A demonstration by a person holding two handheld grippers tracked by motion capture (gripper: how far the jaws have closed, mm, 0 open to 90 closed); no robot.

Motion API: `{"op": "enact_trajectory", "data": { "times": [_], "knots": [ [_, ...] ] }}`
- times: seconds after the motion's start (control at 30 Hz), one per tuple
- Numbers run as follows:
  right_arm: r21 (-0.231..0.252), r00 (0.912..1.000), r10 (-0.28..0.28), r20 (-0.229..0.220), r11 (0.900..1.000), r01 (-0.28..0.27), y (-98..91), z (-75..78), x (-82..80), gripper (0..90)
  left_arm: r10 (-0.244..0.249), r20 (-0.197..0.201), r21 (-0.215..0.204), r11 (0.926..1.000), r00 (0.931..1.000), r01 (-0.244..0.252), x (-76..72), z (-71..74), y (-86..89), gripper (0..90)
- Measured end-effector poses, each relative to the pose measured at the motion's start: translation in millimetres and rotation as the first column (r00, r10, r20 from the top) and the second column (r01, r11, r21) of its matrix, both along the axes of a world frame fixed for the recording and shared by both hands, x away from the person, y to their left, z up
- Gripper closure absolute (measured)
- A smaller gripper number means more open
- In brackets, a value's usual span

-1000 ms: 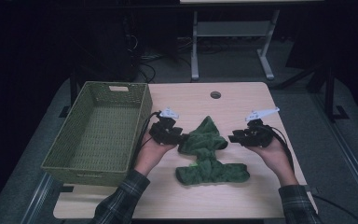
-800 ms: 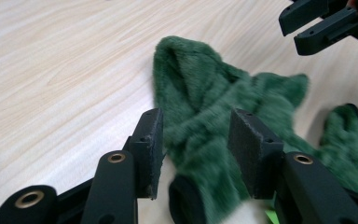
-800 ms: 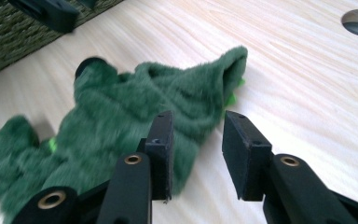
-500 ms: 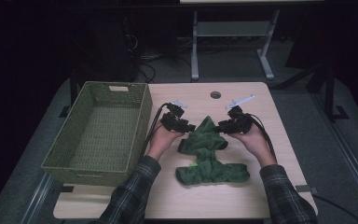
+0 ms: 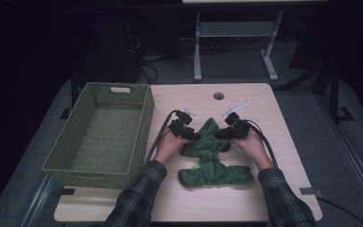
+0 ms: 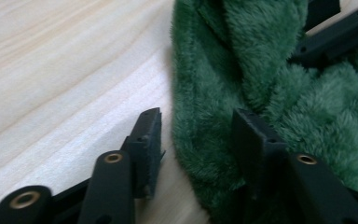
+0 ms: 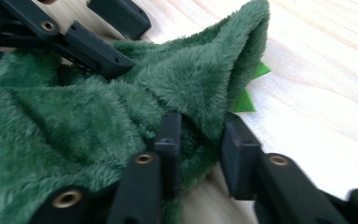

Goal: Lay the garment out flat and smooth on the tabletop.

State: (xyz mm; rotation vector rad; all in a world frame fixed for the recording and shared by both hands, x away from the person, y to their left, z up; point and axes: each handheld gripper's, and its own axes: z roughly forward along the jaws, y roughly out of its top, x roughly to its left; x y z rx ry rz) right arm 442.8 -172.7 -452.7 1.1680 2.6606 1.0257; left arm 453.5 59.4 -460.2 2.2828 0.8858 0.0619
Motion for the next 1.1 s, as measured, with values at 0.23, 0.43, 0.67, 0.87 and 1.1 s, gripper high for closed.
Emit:
{"op": "enact_trajectory", "data": {
  "times": [0.23, 0.43, 0.67, 0.87, 1.1],
  "knots": [
    [-0.004, 0.9999, -0.001, 0.015, 1.0000, 0.002, -3.3, -1.2, -5.1, 84.2, -0.026, 0.005, 0.014, 0.9996, 0.9996, 0.026, -1.7, -0.8, -2.6, 82.4],
    [-0.003, 0.9997, -0.005, 0.024, 1.0000, 0.005, -5.6, -0.4, -7.8, 85.4, -0.031, 0.003, 0.020, 0.9993, 0.9995, 0.031, -2.3, 0.6, -1.2, 89.4],
    [-0.004, 0.9962, -0.001, 0.088, 1.0000, 0.002, -10.5, 19.4, -13.0, 85.8, 0.016, 0.095, -0.062, 0.9980, 0.9953, -0.010, -8.1, 26.0, 9.1, 89.7],
    [0.017, 0.9893, -0.031, 0.142, 0.9994, 0.029, -23.3, 45.2, -20.2, 85.9, 0.070, 0.197, -0.089, 0.9946, 0.9778, -0.054, -15.7, 50.8, 24.5, 89.7],
    [0.028, 0.9897, -0.104, 0.099, 0.9945, 0.101, -50.9, 36.5, -17.5, 86.9, 0.111, 0.206, -0.102, 0.9906, 0.9722, -0.092, -16.0, 36.6, 28.0, 90.0]
  ]
}}
